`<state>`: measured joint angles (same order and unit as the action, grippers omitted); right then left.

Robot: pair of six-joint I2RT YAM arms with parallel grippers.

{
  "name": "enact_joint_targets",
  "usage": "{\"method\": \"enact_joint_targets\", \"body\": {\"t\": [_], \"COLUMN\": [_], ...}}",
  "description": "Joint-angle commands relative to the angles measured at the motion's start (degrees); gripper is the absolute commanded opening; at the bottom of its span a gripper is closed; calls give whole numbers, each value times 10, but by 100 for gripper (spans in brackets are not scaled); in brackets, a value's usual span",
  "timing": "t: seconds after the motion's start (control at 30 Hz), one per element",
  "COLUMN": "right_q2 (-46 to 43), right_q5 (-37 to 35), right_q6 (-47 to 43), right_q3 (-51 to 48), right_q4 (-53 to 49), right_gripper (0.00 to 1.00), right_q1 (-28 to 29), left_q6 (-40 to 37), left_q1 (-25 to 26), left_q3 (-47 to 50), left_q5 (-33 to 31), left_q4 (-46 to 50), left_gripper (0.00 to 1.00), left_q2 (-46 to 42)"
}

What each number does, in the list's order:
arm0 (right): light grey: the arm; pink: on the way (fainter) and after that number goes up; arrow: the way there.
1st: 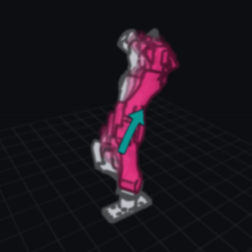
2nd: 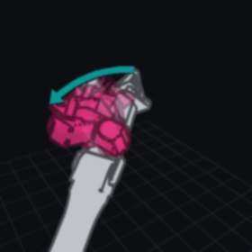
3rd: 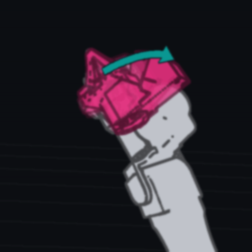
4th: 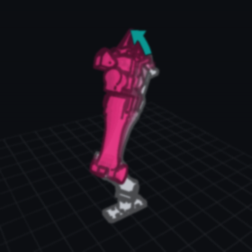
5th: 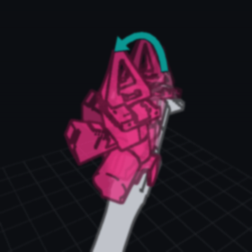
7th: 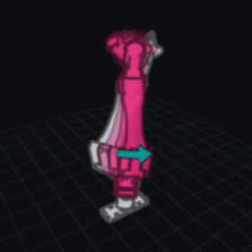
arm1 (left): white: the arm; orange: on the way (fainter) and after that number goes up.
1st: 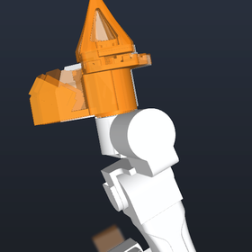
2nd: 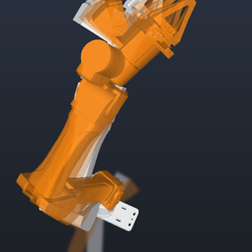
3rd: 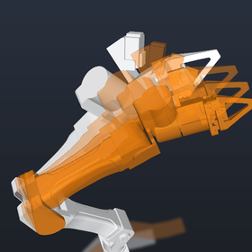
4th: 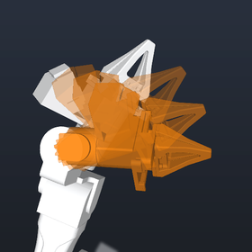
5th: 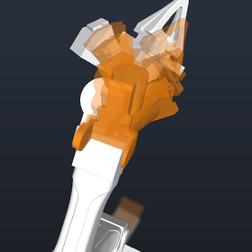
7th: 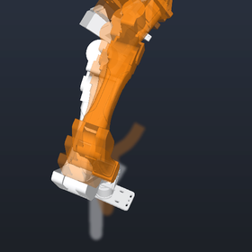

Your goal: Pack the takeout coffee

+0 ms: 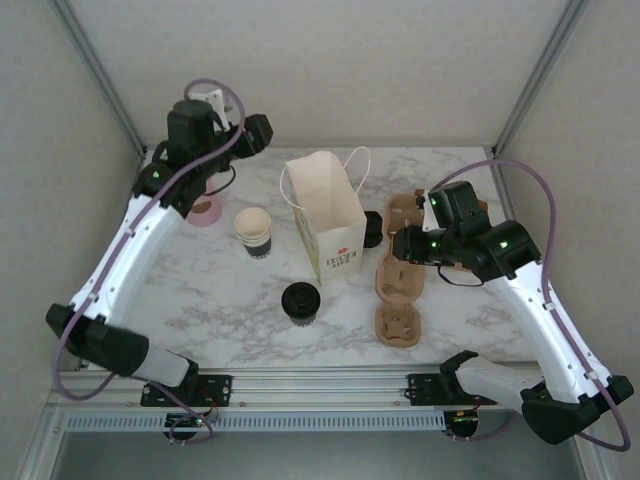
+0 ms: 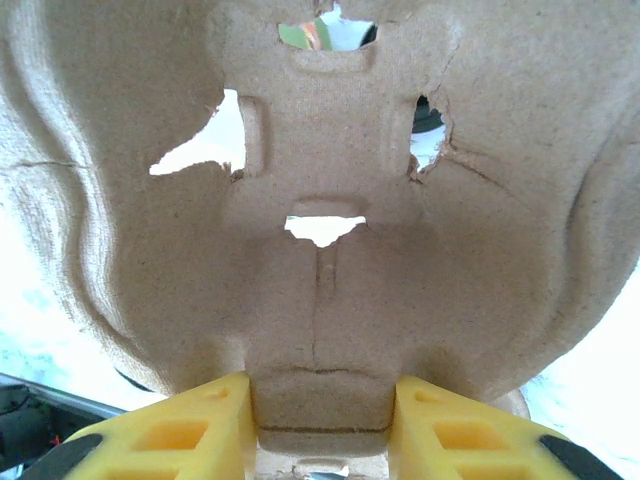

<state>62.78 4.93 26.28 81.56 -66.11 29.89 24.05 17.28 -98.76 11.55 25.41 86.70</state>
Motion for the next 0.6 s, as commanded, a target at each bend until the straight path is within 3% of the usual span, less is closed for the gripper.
{"method": "enact_joint_targets", "body": {"t": [0.0, 0.17, 0.57], "right_q2": [-1, 5, 13], "right_q5": [26, 28, 11], "right_q6": [-22, -38, -51], "right_q3": [36, 56, 94], "right_q4": [-11, -7, -5], "right_gripper": [35, 35, 35], "right_q1": [4, 4, 0], "left_q6": [-24, -67, -122], "left_q1": [-29, -47, -51], "left_q3": [-66, -147, -293], "left_q5": [68, 88, 211], "left_q4": [8, 13, 40], "left_gripper": [60, 46, 37], "left_q2": [69, 174, 385]}}
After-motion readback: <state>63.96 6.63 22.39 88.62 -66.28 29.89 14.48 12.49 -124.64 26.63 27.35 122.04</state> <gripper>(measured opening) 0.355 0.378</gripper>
